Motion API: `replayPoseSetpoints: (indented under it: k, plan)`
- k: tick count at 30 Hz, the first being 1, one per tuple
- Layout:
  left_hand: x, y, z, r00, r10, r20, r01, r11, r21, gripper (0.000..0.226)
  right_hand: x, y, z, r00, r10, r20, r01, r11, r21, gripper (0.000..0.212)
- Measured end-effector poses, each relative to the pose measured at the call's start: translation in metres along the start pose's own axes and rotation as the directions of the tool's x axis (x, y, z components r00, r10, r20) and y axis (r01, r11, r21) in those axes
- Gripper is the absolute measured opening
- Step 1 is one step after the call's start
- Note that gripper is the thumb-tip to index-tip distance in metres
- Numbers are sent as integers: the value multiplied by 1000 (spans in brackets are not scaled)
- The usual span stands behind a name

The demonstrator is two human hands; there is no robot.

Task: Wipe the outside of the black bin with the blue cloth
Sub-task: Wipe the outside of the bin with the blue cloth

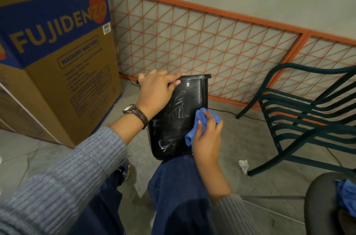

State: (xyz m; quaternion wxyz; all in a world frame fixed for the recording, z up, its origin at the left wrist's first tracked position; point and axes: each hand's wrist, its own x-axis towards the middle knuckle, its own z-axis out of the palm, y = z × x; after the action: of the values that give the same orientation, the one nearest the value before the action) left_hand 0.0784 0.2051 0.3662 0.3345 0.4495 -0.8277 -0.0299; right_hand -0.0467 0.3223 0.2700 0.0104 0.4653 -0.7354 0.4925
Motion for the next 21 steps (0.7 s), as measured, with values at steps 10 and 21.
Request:
replayPoseSetpoints:
  k: [10,21]
  plan:
    - [1,-2,-1,999,31,-17,-30,999,26,32,-14,7,3,992,-127,18,128,989,-72,34]
    - [0,1,-3,997,61,-37,-61,998,8,31,0,8,8,967,-230,-112,194,945,-264,33]
